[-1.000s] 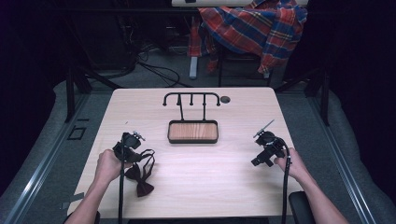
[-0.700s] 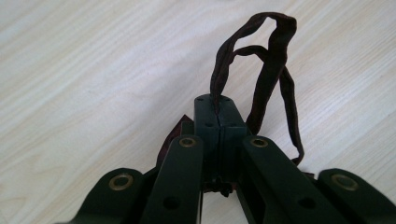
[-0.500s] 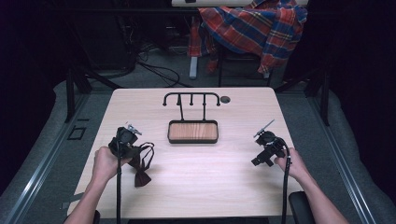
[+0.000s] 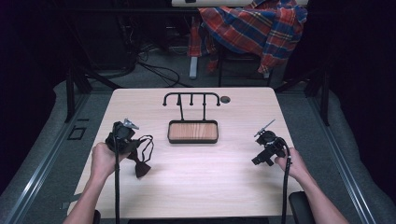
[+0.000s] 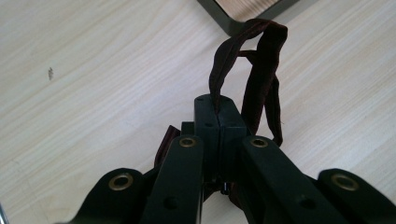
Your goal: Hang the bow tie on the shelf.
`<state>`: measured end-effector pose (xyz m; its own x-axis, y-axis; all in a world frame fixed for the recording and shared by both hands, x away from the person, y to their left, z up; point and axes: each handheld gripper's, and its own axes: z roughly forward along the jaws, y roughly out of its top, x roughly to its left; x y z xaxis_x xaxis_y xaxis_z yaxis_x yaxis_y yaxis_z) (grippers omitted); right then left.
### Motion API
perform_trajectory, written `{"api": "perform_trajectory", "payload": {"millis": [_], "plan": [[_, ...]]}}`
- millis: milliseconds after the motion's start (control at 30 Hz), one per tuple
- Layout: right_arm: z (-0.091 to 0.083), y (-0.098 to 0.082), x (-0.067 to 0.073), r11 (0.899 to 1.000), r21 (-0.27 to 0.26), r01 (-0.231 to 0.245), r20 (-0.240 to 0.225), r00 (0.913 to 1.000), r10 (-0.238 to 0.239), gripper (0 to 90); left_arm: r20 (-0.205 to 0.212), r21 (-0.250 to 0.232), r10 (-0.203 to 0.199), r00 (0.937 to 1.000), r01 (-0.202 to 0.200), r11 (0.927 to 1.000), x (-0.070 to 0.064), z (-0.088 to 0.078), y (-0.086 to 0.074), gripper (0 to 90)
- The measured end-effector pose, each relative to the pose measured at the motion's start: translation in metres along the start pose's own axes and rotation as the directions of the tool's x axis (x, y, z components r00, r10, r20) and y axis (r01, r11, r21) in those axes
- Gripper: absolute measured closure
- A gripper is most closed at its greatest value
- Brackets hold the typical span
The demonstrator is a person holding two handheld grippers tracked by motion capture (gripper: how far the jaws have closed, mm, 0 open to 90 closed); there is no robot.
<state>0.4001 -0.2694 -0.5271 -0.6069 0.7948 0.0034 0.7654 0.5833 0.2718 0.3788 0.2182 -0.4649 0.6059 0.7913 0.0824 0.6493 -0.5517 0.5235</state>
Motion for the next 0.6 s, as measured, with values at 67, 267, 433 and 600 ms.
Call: {"api": "perform_trajectory", "payload": {"millis": [67, 267, 433, 600], "plan": [[0.0, 0.0, 0.0, 1.0, -0.006, -0.007, -0.006, 1.0, 0.007, 15.8, 0.0, -0.003, -0.004, 1.0, 0.004, 1.0, 0.0, 0.0, 0.002, 89.5], [0.002, -0.002, -0.001, 0.997, -0.049, -0.065, -0.012, 0.9978, 0.064, 15.8, -0.011, -0.024, -0.007, 0.9999, 0.006, 0.9997, 0.004, 0.0, 0.008, 89.6], [-0.001, 0.0, -0.002, 1.0, 0.002, -0.017, -0.002, 0.9999, 0.017, 15.8, -0.019, -0.039, -0.01, 0.9998, 0.009, 0.9992, 0.007, -0.001, 0.013, 89.5], [0.002, -0.001, -0.001, 0.999, -0.016, -0.042, 0.001, 0.9991, 0.042, 15.8, -0.012, -0.036, 0.0, 0.9999, 0.0, 0.9993, 0.009, 0.004, 0.023, 89.5]]}}
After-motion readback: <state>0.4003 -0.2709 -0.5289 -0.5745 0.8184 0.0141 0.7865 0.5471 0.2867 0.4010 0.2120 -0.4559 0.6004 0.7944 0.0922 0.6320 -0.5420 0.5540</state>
